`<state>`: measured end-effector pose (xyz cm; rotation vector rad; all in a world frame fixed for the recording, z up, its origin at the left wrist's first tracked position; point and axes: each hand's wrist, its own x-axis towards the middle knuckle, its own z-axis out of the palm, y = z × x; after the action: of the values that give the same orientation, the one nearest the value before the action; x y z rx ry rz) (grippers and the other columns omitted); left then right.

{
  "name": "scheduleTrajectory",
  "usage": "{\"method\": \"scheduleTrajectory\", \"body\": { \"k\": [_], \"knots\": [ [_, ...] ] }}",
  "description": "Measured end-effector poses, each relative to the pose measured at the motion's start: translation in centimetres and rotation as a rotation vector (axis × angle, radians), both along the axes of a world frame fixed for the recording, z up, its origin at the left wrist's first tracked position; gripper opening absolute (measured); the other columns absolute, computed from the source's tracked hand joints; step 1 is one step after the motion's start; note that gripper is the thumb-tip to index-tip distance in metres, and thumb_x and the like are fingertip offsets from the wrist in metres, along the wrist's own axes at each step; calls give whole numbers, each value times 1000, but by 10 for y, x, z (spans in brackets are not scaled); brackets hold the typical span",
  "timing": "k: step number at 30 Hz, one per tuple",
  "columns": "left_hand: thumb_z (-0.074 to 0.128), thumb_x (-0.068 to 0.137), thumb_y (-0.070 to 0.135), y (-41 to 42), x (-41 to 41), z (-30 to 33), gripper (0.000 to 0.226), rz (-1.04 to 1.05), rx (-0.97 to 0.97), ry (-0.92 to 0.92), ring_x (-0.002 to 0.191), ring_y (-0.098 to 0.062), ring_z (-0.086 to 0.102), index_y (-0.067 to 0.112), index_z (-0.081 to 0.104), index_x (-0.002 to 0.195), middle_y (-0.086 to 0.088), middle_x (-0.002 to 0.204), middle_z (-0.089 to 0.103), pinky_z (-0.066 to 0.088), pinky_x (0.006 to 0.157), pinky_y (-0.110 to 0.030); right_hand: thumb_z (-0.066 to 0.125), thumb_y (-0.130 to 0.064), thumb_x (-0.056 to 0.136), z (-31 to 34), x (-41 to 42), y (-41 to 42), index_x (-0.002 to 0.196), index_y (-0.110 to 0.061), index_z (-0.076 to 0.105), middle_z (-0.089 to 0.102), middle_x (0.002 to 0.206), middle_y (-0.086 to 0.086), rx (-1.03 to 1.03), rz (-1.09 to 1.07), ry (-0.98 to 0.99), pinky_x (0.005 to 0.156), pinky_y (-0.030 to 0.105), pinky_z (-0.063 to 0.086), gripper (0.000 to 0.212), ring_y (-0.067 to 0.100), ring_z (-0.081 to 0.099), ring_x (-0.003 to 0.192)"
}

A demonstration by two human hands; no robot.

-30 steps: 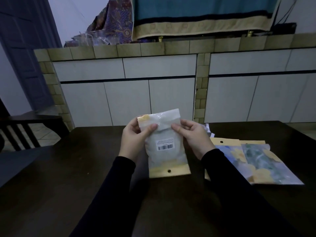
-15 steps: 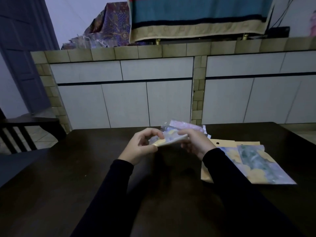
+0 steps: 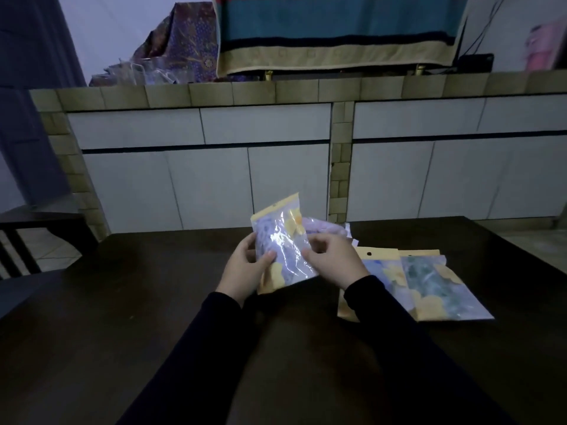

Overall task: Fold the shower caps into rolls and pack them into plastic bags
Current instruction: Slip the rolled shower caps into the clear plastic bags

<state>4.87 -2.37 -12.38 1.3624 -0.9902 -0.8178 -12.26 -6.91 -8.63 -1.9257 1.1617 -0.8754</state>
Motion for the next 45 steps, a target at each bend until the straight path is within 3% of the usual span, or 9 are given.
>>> {"method": "scheduleTrajectory", "body": {
  "k": [4,8,12,15,22,25,31,37,45],
  "knots": [
    [69,62,52,-9,-24,-13,79,-63,64,-52,106,-18,66,28,48,134,2,117,68,49,96,-47,55,-16,89,1,-20,4,109,-18,68,67,97,-1,-90,-109,76,75,22,41,23,17,60,91],
    [62,78,44,-5,-59,-7,67,-35,111,-230,112,-18,60,26,42,140,4,125,62,45,101,-41,59,-23,86,1,-54,6,105,-20,69,67,90,-4,-103,-134,207,72,24,43,21,14,59,85],
    [52,96,19,-2,-91,-4,46,-31,120,-419,125,-20,48,17,40,140,-1,133,53,36,95,-24,48,-35,94,-4,-89,11,105,-20,68,66,106,-1,-139,-294,318,90,35,47,28,18,58,99],
    [48,95,11,-7,-103,-7,44,1,132,-485,140,-22,24,11,45,139,-9,151,32,23,109,-26,42,-34,97,-10,-116,12,123,-28,60,53,128,-1,-203,-414,559,103,42,35,32,20,46,118],
    [35,95,43,-3,-138,-12,42,20,200,-633,127,-31,40,20,61,118,-9,138,48,29,104,-37,46,-38,94,-28,-151,18,132,-27,54,43,143,-6,-142,-388,598,107,42,26,41,15,35,132],
    [42,94,49,2,-154,-11,50,20,220,-690,126,-29,40,17,51,132,-6,140,45,31,102,-38,45,-35,94,-29,-161,16,131,-26,55,41,145,-6,-161,-378,611,107,41,25,39,14,34,133],
    [43,92,36,5,-172,-12,42,42,256,-703,121,-31,41,14,51,127,-8,136,46,35,100,-43,45,-32,96,-30,-182,6,134,-27,53,41,146,-7,-123,-337,657,111,43,23,39,13,35,134],
    [45,92,48,8,-157,-6,50,100,170,-617,127,-26,41,22,49,135,-2,140,46,33,105,-43,44,-30,97,-18,-170,5,130,-26,56,44,144,-5,-213,-330,561,112,41,29,36,14,38,132],
    [52,91,43,-13,-98,-5,36,336,149,-482,122,-24,46,26,57,123,1,128,56,32,103,-43,48,-31,92,12,-94,-10,116,-25,64,58,123,-2,-373,-173,494,98,39,38,29,19,51,113]
  ]
}}
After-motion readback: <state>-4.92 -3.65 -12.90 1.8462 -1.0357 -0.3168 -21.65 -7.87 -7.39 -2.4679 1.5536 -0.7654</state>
